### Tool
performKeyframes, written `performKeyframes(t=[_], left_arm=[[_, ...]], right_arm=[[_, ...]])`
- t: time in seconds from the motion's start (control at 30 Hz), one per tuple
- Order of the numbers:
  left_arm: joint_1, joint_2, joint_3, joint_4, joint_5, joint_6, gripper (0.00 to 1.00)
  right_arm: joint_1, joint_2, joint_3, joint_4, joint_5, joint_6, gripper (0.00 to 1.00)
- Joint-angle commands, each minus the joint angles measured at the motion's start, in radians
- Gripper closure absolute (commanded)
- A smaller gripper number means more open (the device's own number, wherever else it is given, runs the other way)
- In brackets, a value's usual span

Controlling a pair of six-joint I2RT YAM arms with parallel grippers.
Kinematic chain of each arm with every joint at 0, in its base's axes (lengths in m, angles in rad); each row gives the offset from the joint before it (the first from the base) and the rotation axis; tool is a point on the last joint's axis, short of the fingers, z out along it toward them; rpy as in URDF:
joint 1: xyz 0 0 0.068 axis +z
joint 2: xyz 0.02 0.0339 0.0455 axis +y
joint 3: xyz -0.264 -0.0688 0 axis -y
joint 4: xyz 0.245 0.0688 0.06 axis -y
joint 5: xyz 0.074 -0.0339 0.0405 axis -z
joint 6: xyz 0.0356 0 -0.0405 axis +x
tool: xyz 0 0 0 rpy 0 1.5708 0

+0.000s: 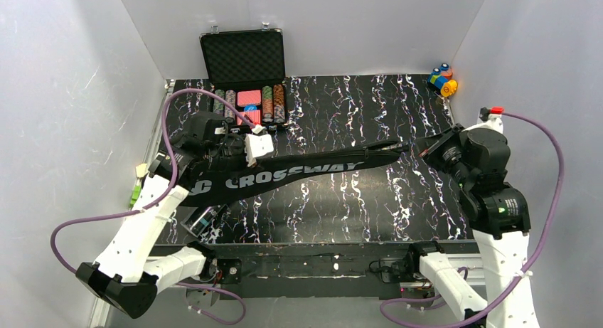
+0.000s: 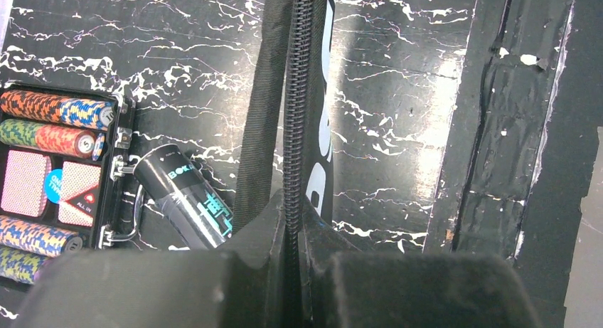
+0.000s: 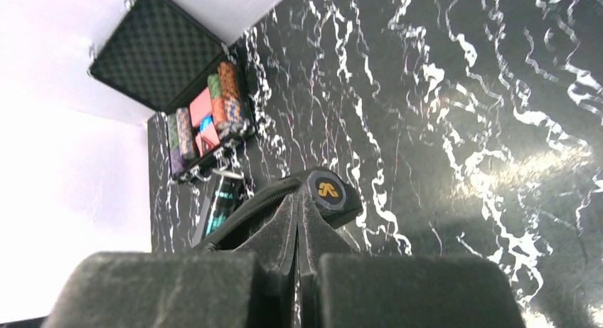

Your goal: Pack up the badminton gear

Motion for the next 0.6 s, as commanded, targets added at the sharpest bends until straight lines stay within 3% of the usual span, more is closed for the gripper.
performKeyframes(t=[0.0,0.57], left_arm=[[0.005,-0.024,0.019,0.081,0.046,-0.003,1.0],[0.005,-0.014,0.044,0.066,0.069,0.005,1.0]], right_arm=[[-0.004,-0.019,-0.076,0.029,-0.08,0.032,0.99],[-0.004,-0.006,-0.045,-0.019,0.054,-0.025,0.99]])
